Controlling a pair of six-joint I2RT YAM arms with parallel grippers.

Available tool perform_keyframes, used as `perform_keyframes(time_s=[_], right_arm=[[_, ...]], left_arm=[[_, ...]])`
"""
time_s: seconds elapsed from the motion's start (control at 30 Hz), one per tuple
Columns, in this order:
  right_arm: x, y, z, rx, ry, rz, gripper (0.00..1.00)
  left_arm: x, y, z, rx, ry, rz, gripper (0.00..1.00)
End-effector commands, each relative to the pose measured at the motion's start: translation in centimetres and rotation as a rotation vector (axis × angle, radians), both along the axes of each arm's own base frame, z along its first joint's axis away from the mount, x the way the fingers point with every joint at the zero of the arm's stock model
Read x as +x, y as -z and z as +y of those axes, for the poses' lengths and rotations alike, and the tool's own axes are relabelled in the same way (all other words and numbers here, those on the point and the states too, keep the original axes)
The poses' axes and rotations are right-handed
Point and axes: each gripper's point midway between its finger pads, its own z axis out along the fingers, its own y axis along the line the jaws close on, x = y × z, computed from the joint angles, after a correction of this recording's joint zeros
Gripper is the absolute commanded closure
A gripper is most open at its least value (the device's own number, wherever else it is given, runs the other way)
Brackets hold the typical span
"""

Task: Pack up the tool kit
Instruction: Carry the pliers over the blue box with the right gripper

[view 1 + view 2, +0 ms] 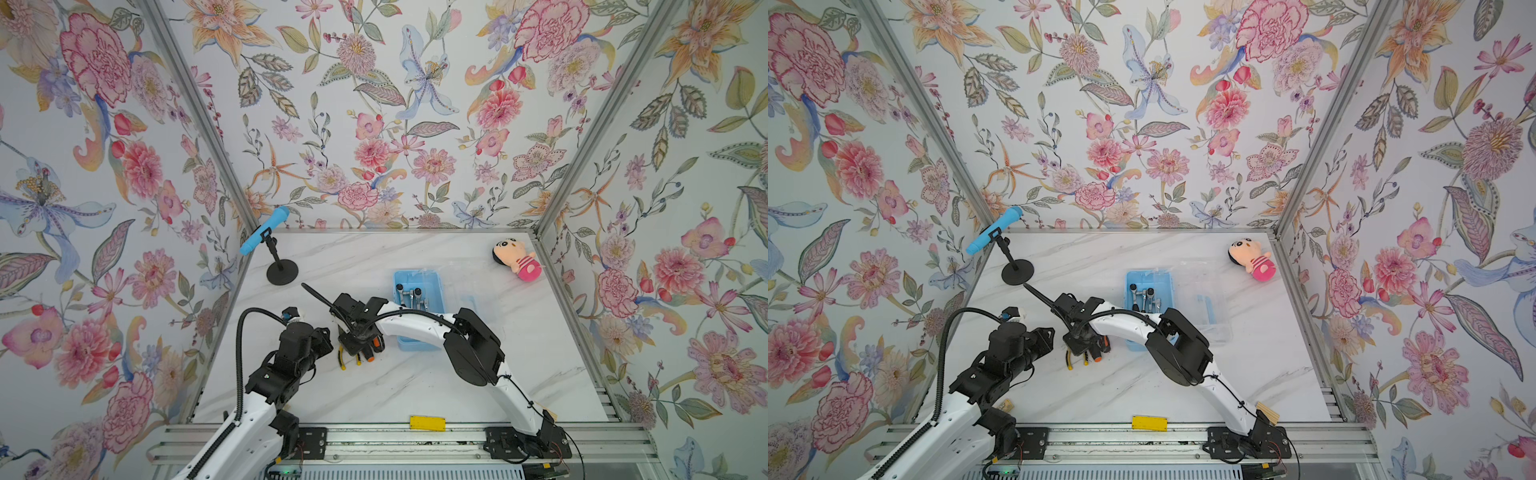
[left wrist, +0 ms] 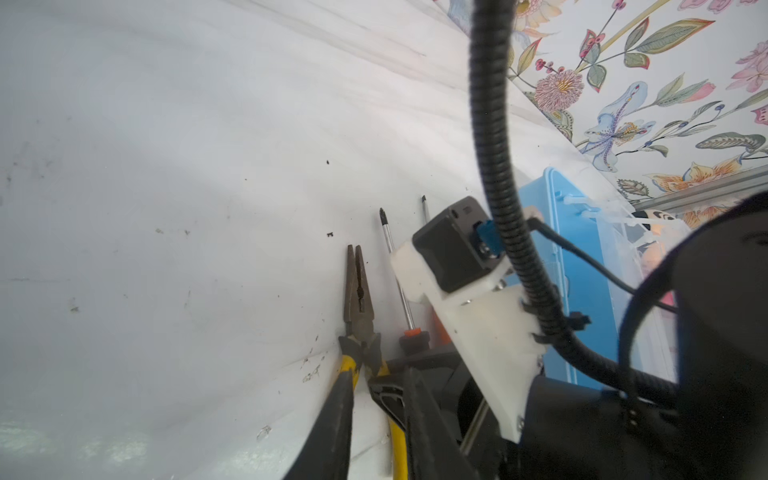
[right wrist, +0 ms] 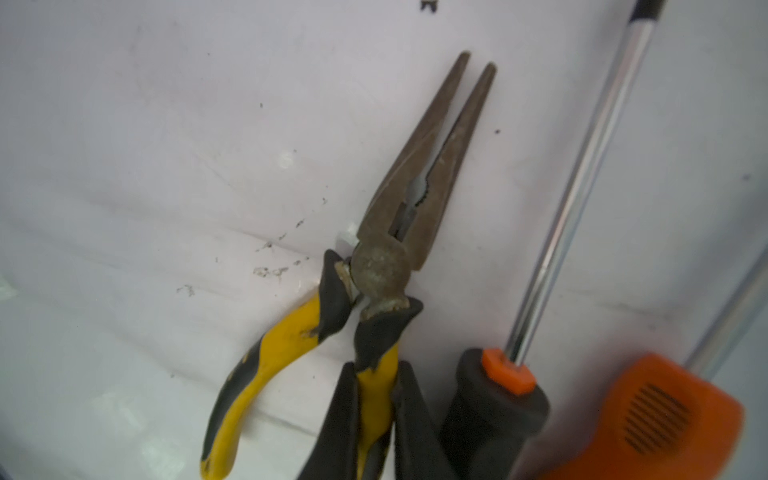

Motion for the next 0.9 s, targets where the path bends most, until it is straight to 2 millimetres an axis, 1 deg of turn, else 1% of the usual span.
perform_keyframes(time_s=[0.0,0.1,0.23,0.33,0.4,0.47,0.5,0.57,0.63,0.73,0.83,0.87], right_arm=[[1.0,-3.5,0.7,0.097,0.005,0.009,1.00],[2.1,-6.3,0.8,0.154,0.009,-0.025,1.00],[3.1,-10.1,0.5,0.216,0.016,-0.076,1.00],[3.7,-12.9,-0.6,0.250,0.032,-0.111,1.00],[4.2,-14.6,-1.8,0.261,0.052,-0.145,1.00],[5.1,-16.3,-3.8,0.258,0.087,-0.196,1.00],[5.6,-17.1,-5.1,0.252,0.107,-0.225,1.00],[6.7,-18.2,-8.0,0.232,0.151,-0.267,1.00],[7.9,-18.8,-11.5,0.183,0.203,-0.305,1.00],[8.9,-18.4,-16.2,0.125,0.269,-0.313,1.00],[9.7,-17.4,-19.9,0.081,0.330,-0.306,1.00],[9.9,-17.0,-20.7,0.068,0.340,-0.302,1.00]], left_arm=[[0.8,-3.0,0.4,0.063,0.013,-0.051,0.75],[1.3,-5.0,0.3,0.070,0.015,-0.082,0.75],[1.8,-7.8,0.3,0.064,0.008,-0.134,0.75],[2.1,-9.4,0.1,0.050,0.015,-0.166,0.75],[2.4,-9.9,-0.1,0.051,0.022,-0.170,0.75],[2.7,-9.8,-0.4,0.053,0.029,-0.169,0.75],[2.9,-9.5,-0.6,0.050,0.035,-0.167,0.75],[3.3,-8.6,-1.0,0.042,0.047,-0.153,0.76],[3.9,-7.4,-1.7,0.022,0.063,-0.144,0.76],[4.6,-5.8,-2.8,-0.005,0.092,-0.122,0.77],[5.2,-4.6,-3.5,-0.013,0.111,-0.099,0.78],[5.3,-4.3,-3.6,-0.015,0.115,-0.095,0.78]])
